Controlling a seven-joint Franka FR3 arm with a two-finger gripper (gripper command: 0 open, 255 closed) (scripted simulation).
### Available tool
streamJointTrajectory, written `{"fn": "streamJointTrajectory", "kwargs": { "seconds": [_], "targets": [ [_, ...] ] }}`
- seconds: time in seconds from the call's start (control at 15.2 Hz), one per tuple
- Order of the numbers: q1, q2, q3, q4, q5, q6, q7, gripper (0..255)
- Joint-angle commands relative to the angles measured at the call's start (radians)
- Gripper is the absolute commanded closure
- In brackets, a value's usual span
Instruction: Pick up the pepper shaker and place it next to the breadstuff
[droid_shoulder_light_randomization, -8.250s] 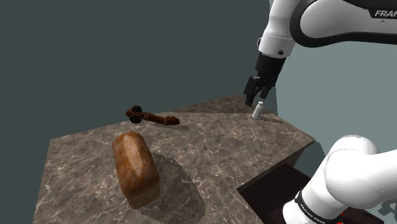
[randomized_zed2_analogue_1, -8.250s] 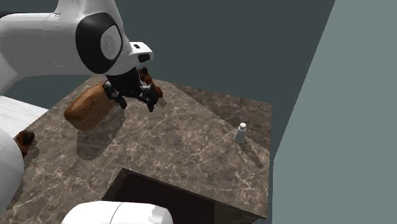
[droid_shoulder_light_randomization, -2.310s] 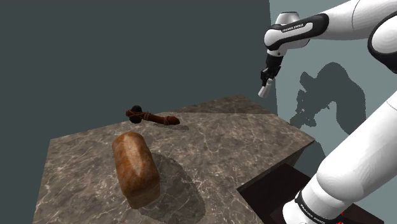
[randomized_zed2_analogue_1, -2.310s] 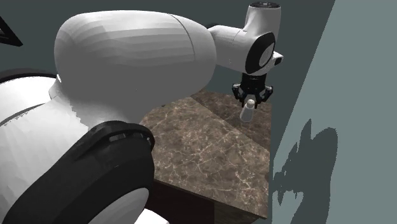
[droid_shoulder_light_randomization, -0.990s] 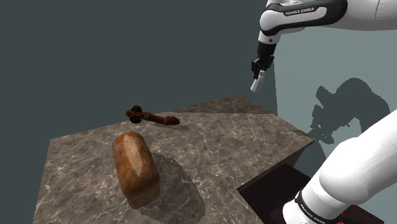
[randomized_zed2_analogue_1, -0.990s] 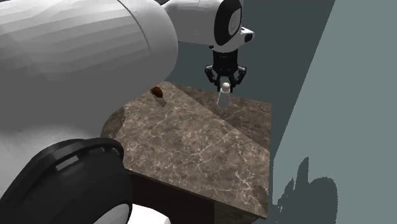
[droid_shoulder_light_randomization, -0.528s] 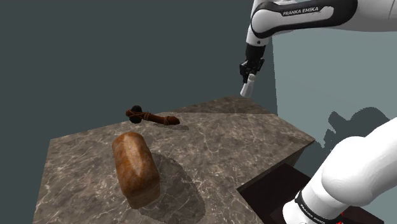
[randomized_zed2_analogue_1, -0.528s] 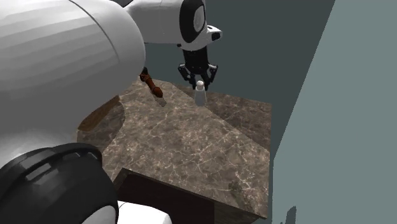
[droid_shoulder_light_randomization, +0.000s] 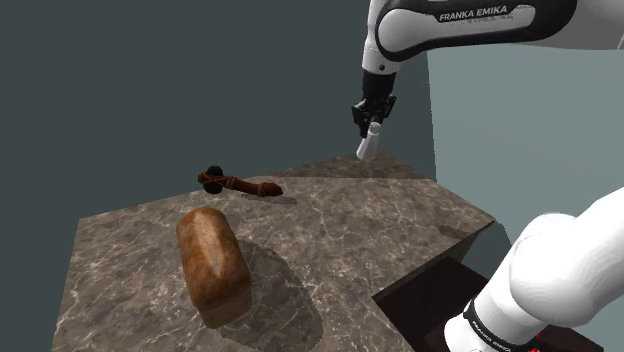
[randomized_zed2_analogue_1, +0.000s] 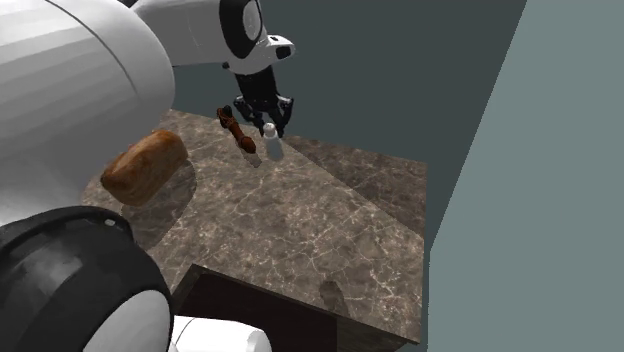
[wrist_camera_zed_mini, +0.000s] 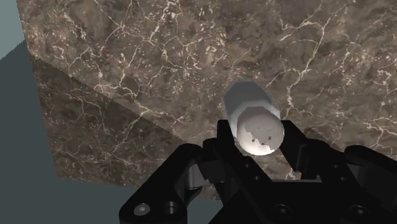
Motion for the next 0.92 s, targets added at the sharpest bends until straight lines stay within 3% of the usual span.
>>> {"fn": "streamJointTrajectory", "kwargs": {
  "seconds": [0.0, 0.86],
  "targets": [
    [0.019, 0.012, 0.033, 0.011, 0.011, -0.005, 0.049, 255],
    [0.137, 0.156, 0.241, 0.167, 0.052, -0.053, 0.36, 255]
  ]
}}
